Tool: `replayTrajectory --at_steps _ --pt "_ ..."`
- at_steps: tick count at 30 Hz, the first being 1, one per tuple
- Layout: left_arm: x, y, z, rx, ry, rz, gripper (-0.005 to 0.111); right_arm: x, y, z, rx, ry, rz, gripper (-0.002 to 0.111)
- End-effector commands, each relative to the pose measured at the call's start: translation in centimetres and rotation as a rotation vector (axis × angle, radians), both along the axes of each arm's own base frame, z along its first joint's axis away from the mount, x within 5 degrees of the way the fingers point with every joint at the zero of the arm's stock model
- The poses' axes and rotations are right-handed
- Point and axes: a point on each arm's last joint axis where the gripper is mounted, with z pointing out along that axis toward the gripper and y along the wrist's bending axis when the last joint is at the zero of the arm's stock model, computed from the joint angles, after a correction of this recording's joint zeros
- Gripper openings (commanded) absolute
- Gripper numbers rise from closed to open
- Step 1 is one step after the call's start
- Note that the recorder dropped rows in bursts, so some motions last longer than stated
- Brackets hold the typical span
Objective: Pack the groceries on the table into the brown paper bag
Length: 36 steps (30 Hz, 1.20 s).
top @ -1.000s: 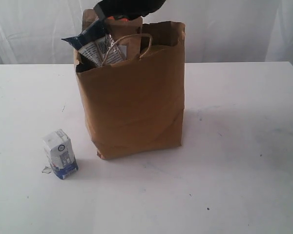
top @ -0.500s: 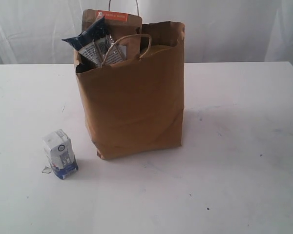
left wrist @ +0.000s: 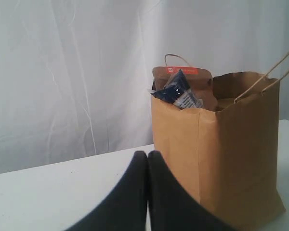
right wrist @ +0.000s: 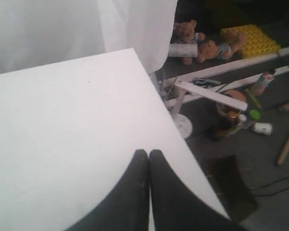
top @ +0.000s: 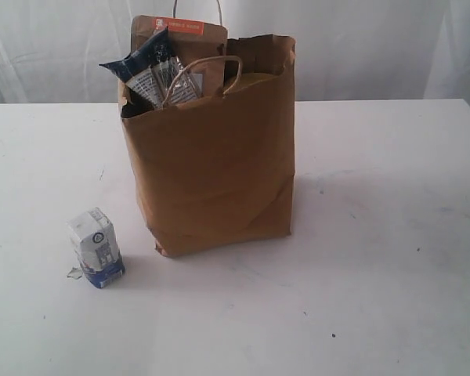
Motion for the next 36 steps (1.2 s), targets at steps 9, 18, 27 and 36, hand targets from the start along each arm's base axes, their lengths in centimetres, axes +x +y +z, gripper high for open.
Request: replayTrajectory --at_steps 9,18,27,36 --pt "-0.1 0.0 0.2 -0.015 -0.008 -0.006 0.0 -14.3 3.1 -1.1 0.1 -0.532 0.156 0.0" --pt "-0.1 0.0 0.2 -0.015 -0.008 -0.006 0.0 -24.1 5.1 -0.3 -0.005 -0.689 0.185 0.0" --pt "-0.1 0.0 0.2 -0.015 -0.008 -0.007 0.0 -30.3 5.0 -0.5 -0.074 -0.756 0.09 0.0" --pt "-0.1 0.0 0.2 -0.015 -0.008 -0.007 0.0 -28.8 5.9 -6.8 0.039 -0.725 0.196 0.0"
